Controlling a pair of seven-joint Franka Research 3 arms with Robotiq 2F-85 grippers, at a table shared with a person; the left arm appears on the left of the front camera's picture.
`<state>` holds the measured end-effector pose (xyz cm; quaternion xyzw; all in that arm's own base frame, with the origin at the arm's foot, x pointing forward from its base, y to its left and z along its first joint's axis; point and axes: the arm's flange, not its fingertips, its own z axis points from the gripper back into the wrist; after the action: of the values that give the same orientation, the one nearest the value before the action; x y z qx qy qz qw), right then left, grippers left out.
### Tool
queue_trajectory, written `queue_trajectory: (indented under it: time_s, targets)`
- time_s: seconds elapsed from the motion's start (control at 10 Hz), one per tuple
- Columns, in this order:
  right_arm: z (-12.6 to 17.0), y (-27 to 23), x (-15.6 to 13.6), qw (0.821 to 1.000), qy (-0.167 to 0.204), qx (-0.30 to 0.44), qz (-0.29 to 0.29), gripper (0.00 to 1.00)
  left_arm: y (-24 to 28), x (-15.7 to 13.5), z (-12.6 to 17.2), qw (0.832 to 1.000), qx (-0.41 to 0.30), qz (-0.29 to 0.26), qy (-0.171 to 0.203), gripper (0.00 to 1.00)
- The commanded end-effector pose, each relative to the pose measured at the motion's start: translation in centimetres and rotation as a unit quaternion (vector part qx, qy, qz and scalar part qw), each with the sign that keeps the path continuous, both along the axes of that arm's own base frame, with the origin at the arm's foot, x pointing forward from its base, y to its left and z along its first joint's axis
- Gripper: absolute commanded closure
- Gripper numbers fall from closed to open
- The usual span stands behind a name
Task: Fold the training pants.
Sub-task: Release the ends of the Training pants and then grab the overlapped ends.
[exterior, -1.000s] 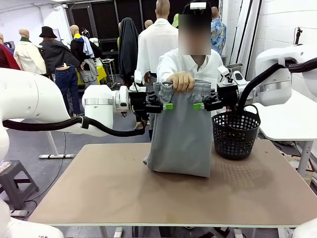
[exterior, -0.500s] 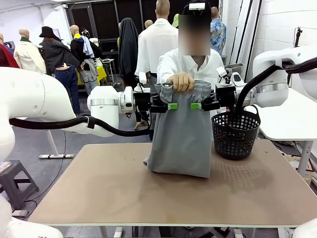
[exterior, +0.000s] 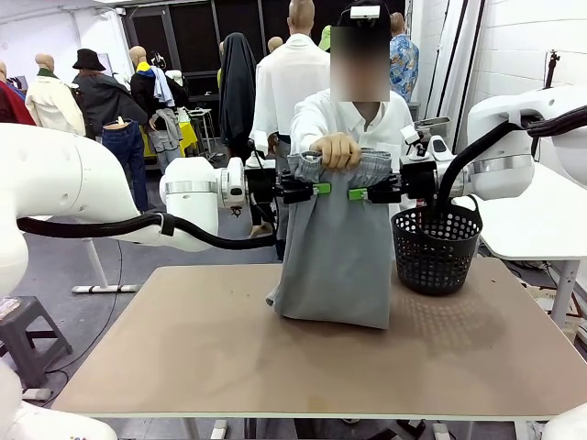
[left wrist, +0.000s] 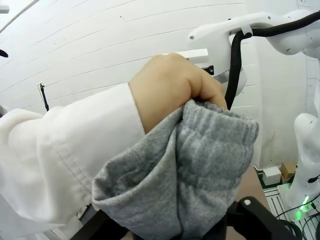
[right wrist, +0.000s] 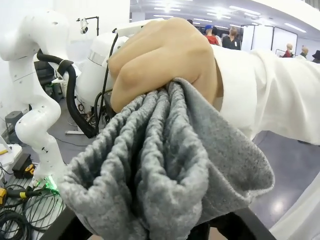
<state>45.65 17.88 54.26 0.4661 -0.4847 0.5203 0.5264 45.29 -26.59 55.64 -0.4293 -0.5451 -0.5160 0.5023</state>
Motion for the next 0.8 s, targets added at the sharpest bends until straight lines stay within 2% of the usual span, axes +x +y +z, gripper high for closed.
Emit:
queue_trajectory:
  time_s: [0.0,0.7]
  targets:
    - [0.1,0.5,0.3,1.000,0.011,0.015,-0.004,1.00,-0.1,0.0,0.1,1.000,-0.016,-0.005,0.007,1.00]
    - [0.2,0.2,0.5,1.000,0.005,0.023,-0.003,1.00,-0.6,1.1,-1.2,0.999,0.031,-0.008,0.024,1.00]
